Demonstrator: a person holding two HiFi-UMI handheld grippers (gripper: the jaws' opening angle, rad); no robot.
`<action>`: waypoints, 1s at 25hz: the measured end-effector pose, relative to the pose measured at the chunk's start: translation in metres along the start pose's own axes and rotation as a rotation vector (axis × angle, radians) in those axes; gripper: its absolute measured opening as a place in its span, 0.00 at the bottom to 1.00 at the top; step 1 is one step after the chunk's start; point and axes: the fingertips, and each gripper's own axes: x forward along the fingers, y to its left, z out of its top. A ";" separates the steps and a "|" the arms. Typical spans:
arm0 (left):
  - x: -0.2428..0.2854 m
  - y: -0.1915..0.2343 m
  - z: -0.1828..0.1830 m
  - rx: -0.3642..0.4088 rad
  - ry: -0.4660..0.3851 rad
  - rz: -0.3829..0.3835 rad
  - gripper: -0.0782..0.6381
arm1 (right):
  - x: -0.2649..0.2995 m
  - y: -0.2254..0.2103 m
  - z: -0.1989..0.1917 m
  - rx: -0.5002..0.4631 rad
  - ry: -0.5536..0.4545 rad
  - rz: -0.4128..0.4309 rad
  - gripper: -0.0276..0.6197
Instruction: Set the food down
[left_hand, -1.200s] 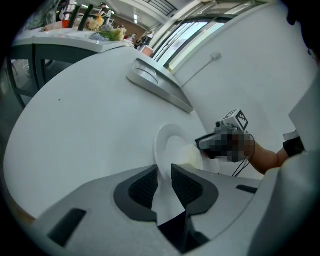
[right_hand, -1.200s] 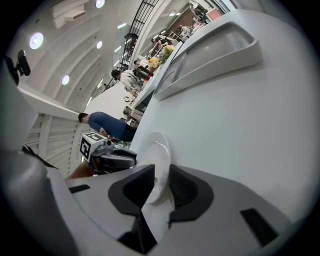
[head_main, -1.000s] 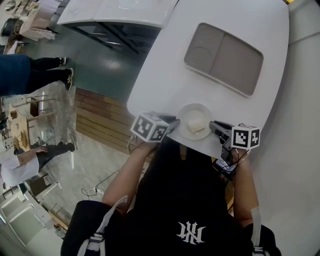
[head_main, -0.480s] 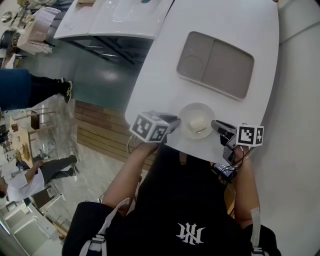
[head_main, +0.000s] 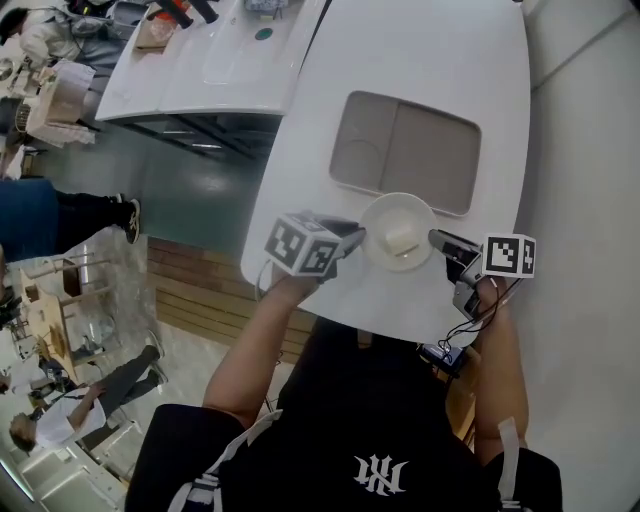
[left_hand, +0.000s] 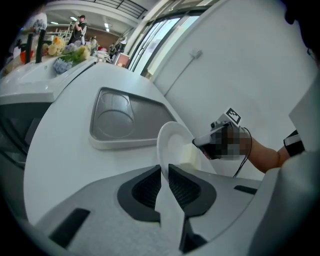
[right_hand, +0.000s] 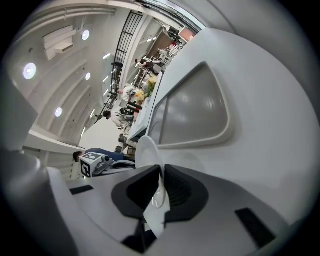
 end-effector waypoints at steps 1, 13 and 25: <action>0.002 0.000 0.008 0.012 0.001 0.000 0.17 | -0.003 0.000 0.006 0.002 -0.010 -0.002 0.09; 0.040 0.027 0.118 0.113 -0.020 0.020 0.17 | -0.021 -0.015 0.111 -0.022 -0.115 -0.028 0.09; 0.086 0.058 0.154 0.144 0.037 0.055 0.17 | -0.011 -0.052 0.151 -0.001 -0.120 -0.095 0.09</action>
